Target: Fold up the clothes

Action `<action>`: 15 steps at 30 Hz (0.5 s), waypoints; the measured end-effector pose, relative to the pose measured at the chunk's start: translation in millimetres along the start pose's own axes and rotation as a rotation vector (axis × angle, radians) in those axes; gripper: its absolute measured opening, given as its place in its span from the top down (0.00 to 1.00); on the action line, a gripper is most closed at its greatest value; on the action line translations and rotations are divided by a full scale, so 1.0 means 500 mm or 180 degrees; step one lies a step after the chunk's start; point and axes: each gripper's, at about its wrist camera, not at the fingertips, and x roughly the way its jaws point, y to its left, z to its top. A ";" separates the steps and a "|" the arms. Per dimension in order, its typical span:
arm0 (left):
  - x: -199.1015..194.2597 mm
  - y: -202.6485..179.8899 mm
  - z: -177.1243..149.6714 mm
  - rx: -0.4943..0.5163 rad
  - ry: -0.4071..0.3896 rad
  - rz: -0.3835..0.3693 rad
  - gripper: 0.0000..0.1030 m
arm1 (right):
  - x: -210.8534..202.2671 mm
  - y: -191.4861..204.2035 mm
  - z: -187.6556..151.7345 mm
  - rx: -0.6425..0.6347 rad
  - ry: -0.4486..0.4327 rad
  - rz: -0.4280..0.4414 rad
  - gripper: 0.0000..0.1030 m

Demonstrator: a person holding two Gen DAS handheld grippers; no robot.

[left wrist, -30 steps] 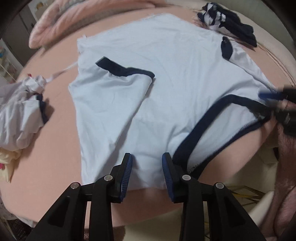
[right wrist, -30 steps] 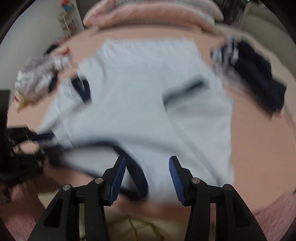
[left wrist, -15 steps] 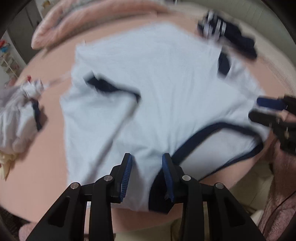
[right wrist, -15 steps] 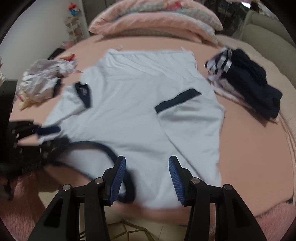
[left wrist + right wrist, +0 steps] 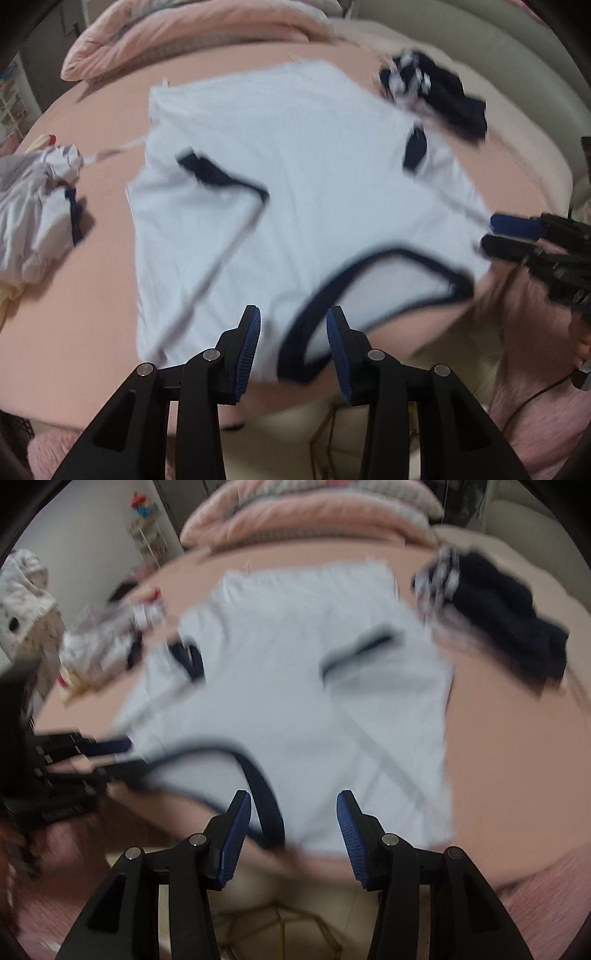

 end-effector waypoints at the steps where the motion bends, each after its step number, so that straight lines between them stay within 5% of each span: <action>1: -0.003 0.007 0.034 0.0015 -0.0052 -0.0001 0.67 | -0.014 0.001 0.038 -0.0006 -0.0084 0.0057 0.53; 4: -0.004 0.014 0.104 -0.0013 -0.0139 0.0001 0.67 | -0.008 0.006 0.173 -0.0013 -0.0204 0.0159 0.53; 10: 0.090 0.138 0.335 -0.0211 -0.0210 -0.0026 0.67 | 0.145 -0.054 0.459 0.0110 -0.0189 -0.0071 0.55; 15: 0.173 0.266 0.459 -0.0779 -0.0192 0.0226 0.67 | 0.260 -0.118 0.572 0.0150 0.0102 -0.0389 0.58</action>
